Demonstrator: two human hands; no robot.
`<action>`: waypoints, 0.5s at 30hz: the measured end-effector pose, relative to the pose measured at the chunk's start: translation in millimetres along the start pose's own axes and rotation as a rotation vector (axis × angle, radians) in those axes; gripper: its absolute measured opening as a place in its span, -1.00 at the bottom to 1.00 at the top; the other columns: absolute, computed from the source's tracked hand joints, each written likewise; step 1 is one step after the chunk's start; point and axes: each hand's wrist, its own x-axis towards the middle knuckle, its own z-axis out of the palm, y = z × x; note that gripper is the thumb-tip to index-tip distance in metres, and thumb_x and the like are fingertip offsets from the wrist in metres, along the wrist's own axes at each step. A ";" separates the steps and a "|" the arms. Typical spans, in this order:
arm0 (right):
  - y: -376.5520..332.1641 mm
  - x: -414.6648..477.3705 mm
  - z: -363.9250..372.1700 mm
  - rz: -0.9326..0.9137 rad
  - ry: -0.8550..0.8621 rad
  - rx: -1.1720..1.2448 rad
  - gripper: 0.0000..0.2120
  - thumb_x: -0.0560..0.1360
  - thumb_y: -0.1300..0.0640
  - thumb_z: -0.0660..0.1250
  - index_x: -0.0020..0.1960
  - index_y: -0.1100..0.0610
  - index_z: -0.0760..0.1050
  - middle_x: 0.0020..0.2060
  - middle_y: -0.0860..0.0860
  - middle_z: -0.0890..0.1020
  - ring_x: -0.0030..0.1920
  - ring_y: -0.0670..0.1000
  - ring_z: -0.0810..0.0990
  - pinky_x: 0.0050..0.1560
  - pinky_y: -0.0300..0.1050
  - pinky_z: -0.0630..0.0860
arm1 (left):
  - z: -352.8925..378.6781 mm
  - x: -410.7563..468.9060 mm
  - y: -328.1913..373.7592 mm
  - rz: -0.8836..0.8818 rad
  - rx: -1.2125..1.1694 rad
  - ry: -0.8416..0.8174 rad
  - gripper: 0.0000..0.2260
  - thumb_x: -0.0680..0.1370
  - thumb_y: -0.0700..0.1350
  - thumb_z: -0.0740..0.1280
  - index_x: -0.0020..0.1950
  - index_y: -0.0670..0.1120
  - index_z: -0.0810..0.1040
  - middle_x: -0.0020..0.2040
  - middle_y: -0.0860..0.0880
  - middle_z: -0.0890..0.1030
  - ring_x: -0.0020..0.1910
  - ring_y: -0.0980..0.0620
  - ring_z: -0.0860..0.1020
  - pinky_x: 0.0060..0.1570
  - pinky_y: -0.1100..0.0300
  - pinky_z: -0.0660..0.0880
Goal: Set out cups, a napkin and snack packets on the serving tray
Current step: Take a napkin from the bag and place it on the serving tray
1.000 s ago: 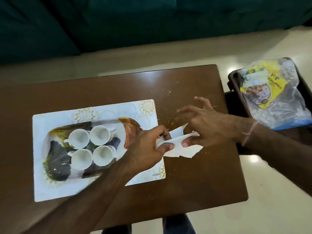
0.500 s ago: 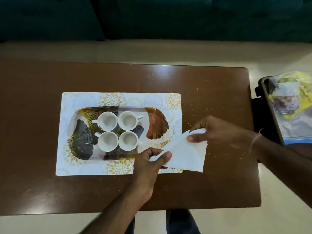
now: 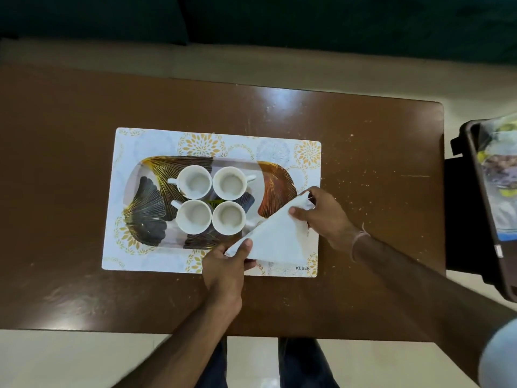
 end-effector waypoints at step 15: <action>6.7 -20.4 21.2 -0.631 0.293 -0.829 -0.49 0.48 -0.06 0.37 0.38 -0.02 0.37 0.46 0.10 0.31 0.33 0.19 0.36 0.25 0.19 0.35 | -15.1 0.7 -1.6 0.369 0.467 0.255 -0.59 0.39 0.15 0.54 0.00 -0.02 0.43 -0.31 0.12 0.55 -0.27 0.02 0.56 -0.30 0.19 0.39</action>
